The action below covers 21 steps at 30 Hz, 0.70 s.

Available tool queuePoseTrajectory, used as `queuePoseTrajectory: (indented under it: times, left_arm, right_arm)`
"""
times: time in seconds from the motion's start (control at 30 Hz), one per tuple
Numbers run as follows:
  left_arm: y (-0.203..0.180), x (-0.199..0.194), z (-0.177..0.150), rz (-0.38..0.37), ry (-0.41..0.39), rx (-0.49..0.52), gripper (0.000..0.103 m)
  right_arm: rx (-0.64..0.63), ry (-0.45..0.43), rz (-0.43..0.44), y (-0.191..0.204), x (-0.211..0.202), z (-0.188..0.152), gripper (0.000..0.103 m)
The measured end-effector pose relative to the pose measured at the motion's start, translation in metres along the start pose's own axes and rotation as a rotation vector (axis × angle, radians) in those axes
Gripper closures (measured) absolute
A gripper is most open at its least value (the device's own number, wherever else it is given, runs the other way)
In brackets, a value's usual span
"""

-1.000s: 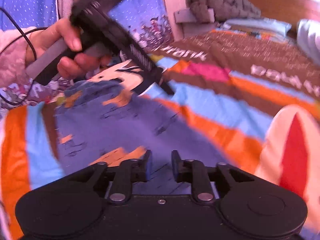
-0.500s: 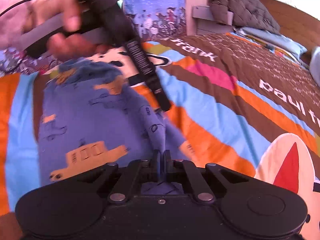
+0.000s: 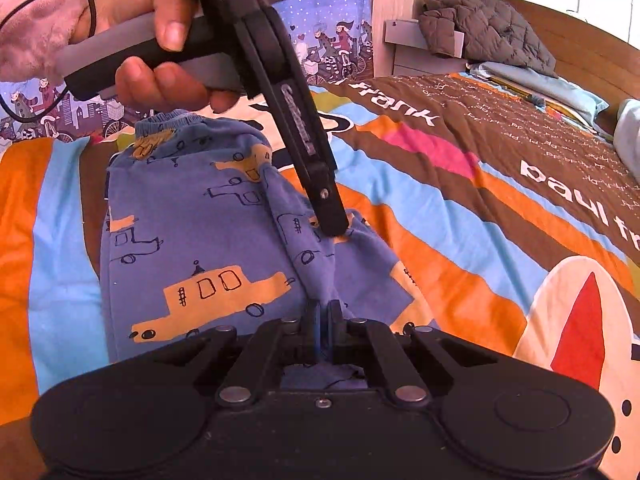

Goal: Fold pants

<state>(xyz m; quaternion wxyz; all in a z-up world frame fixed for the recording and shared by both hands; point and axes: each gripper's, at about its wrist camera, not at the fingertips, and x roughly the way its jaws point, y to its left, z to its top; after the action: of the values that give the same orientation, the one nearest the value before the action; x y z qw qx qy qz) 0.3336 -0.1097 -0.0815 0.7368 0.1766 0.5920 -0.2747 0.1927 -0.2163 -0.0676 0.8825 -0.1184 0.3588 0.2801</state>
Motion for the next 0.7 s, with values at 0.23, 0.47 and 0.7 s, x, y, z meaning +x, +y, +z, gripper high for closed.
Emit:
queuePoseTrajectory:
  times: [0.23,0.47,0.7]
  left_arm:
    - [-0.012,-0.016,0.006,0.064,-0.068,0.039,0.101]
    - [-0.009,-0.017,0.024,0.104,-0.14,0.038,0.101]
    - [0.005,0.025,0.023,0.125,-0.19,-0.066,0.101]
  right_arm:
    - [0.011,-0.033,-0.03,-0.001,-0.003,0.001,0.101]
    - [0.062,-0.079,-0.148,-0.012,-0.008,0.005,0.085]
    - [0.144,-0.027,-0.082,-0.025,-0.004,0.002,0.084]
